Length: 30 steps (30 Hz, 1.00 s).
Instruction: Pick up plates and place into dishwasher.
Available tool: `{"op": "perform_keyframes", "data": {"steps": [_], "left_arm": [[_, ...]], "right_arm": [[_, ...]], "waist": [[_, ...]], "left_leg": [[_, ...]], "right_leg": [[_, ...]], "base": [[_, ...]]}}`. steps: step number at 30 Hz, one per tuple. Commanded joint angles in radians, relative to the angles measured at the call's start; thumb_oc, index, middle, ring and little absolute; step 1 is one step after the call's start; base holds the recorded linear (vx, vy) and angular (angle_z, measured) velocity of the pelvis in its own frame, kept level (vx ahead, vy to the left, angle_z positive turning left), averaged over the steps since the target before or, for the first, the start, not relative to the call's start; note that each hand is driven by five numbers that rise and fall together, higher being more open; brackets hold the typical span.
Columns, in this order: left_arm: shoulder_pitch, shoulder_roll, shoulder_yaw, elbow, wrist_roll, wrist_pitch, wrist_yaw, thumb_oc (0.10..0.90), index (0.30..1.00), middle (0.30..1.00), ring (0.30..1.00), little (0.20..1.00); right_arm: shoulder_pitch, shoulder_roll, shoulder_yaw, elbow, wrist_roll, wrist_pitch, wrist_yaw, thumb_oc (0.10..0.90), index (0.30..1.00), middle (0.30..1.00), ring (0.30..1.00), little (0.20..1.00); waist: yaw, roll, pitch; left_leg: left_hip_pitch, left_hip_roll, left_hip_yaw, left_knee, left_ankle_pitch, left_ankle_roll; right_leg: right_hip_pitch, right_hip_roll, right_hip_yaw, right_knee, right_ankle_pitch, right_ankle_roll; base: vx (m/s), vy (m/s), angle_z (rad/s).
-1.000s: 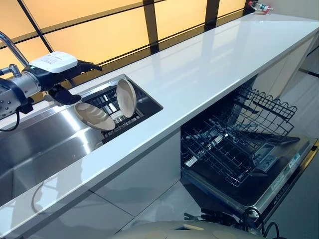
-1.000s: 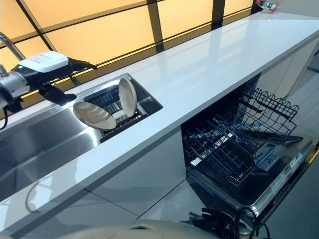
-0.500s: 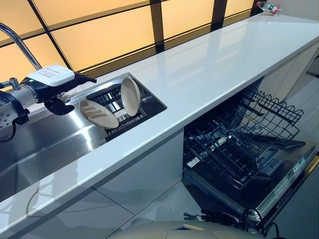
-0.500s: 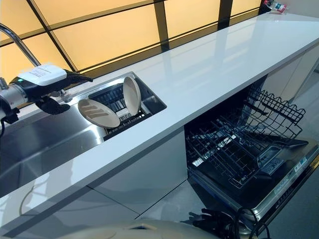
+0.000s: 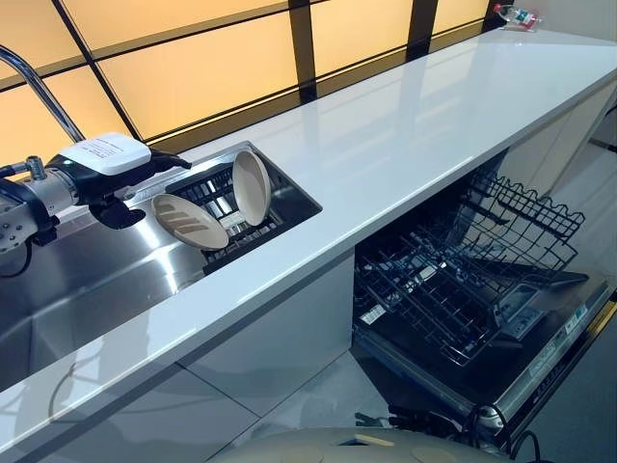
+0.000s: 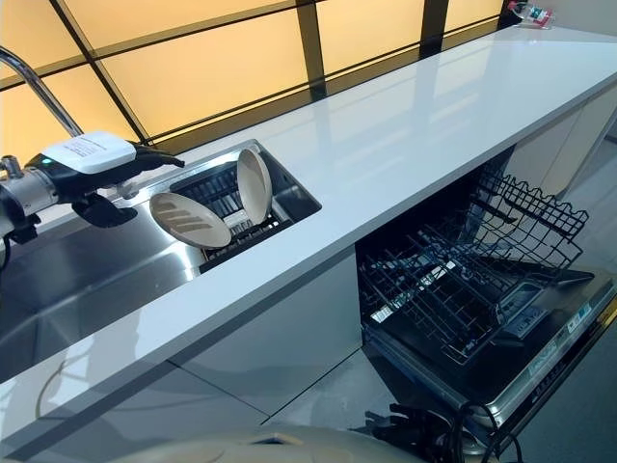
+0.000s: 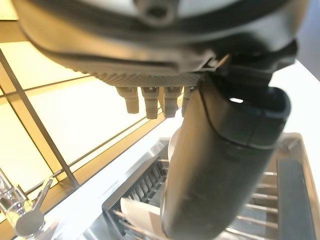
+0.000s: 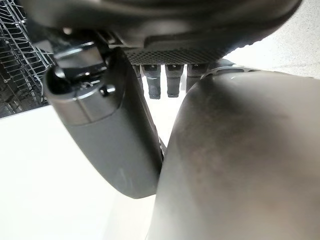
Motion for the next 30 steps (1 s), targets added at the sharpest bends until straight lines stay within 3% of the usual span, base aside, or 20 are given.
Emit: {"op": "perform_keyframes", "data": {"steps": [1,19,30], "left_arm": [[-0.062,0.076,0.214,0.049,-0.046,0.048,0.027,0.8,0.9,0.9,0.9,0.9],[0.005,0.04,0.256,-0.009,0.004,0.033,-0.005,0.8,0.9,0.9,0.9,0.9],[0.027,-0.007,0.239,0.031,0.257,-0.029,0.311,0.8,0.9,0.9,0.9,0.9]], "right_arm": [[0.009,0.011,0.009,-0.001,-0.03,-0.016,0.032,0.8,0.9,0.9,0.9,0.9],[0.023,0.014,-0.008,0.0,-0.032,-0.027,0.03,0.8,0.9,0.9,0.9,0.9],[0.023,0.005,-0.015,0.0,-0.032,-0.026,0.034,0.8,0.9,0.9,0.9,0.9]], "waist": [[-0.026,-0.016,0.001],[-0.032,-0.024,0.007],[-0.045,-0.03,0.009]], "left_leg": [[0.039,-0.086,0.059,0.007,-0.083,0.06],[0.043,-0.087,0.064,0.007,-0.085,0.063],[0.045,-0.086,0.075,0.007,-0.088,0.064]], "right_leg": [[0.01,0.009,0.006,0.005,0.005,0.038],[0.009,0.01,0.013,0.005,0.01,0.039],[0.006,0.01,0.023,0.005,0.013,0.039]], "base": [[0.0,0.0,0.0],[0.0,0.001,0.0],[0.0,0.0,0.0]]}}
